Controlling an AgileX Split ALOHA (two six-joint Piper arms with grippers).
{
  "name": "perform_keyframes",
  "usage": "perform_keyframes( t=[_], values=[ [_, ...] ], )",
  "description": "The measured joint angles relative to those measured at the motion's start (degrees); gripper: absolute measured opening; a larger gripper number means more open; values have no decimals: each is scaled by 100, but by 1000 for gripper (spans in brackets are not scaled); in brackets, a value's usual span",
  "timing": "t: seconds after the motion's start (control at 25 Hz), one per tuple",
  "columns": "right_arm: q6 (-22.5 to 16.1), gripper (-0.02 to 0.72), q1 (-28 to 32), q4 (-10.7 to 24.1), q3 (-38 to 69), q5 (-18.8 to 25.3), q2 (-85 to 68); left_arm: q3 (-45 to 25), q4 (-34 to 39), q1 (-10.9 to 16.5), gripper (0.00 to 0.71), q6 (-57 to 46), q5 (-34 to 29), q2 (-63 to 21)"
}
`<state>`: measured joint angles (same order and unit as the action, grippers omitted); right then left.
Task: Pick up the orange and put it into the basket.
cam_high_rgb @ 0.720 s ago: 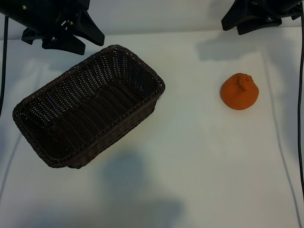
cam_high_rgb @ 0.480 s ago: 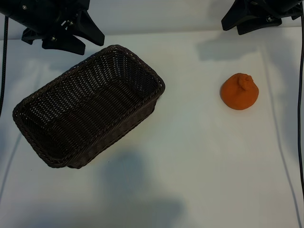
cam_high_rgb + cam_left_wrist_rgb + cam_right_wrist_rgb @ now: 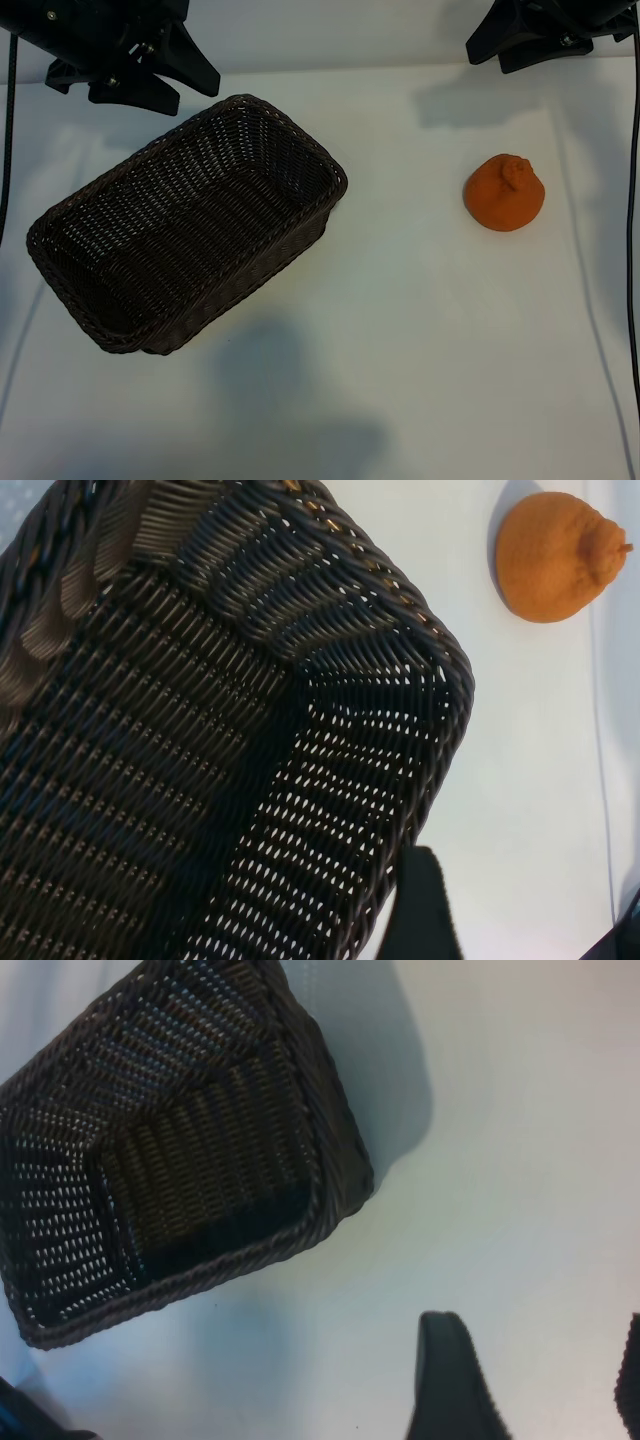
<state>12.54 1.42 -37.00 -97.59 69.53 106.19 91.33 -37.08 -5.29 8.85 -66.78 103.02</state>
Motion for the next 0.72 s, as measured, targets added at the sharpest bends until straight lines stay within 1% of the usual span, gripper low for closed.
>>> perform_keyframes(
  t=[0.32, 0.72],
  values=[
    [0, 408, 0, 0, 0, -5, 0, 0, 0, 0, 560, -5, 0, 0],
    [0, 408, 0, 0, 0, -217, 0, 0, 0, 0, 560, -12, 107, 0]
  ],
)
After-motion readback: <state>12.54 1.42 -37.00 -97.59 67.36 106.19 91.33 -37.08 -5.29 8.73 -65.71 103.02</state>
